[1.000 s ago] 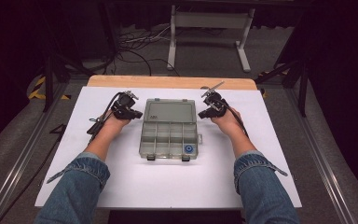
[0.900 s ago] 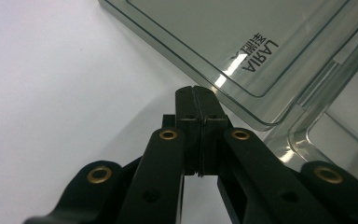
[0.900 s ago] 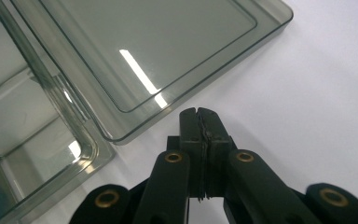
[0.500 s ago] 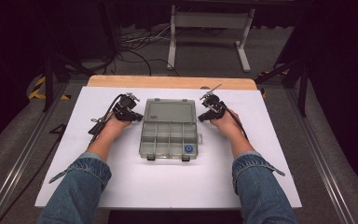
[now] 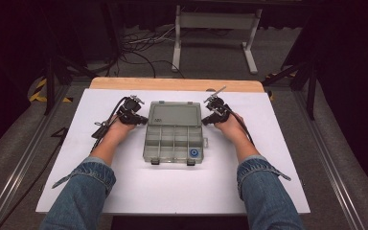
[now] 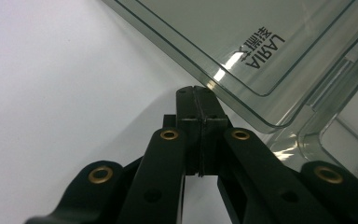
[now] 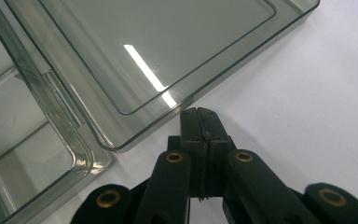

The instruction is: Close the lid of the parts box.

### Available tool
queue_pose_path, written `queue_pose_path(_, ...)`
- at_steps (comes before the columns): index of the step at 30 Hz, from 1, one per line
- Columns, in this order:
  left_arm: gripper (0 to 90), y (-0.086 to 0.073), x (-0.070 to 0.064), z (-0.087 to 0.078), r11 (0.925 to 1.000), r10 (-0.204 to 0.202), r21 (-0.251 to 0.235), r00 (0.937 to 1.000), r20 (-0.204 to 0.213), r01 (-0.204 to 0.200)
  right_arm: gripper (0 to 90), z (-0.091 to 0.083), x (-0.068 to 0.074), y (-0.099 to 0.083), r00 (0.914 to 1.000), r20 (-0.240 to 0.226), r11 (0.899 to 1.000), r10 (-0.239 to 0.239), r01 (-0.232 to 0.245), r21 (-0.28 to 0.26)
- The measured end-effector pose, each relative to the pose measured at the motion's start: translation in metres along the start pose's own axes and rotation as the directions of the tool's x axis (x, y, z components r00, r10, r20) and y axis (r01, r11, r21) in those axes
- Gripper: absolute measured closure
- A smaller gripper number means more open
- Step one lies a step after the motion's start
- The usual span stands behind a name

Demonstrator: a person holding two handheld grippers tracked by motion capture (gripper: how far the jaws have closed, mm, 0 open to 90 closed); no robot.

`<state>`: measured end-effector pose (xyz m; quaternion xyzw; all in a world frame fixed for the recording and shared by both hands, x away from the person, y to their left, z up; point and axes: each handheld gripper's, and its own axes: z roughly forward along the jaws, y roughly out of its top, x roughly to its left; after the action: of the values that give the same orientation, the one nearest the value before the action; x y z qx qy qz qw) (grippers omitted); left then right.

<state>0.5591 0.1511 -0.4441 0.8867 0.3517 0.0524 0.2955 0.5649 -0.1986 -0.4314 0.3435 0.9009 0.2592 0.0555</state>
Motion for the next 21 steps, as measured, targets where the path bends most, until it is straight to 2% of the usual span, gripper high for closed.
queue_pose_path(6, 89.5, 0.0006, 0.0004, 0.0008, 1.0, -0.004, -0.005, 1.0, -0.002, 0.004, 90.0, 0.0009, -0.0007, 0.0007, 1.0, 0.004, 1.0, 0.006, -0.006, -0.007)
queue_pose_path(10, 89.5, 0.0019, -0.0007, 0.0018, 0.9999, 0.009, -0.006, 0.9999, -0.012, -0.009, 90.0, 0.0027, -0.0009, 0.0021, 0.9999, 0.009, 1.0, 0.006, -0.006, -0.018)
queue_pose_path(21, 89.5, 0.0036, 0.0007, 0.004, 0.9998, 0.0, -0.02, 1.0, -0.01, 0.0, 90.0, 0.0063, -0.0007, 0.0052, 0.9998, 0.017, 0.999, 0.01, -0.009, -0.042)
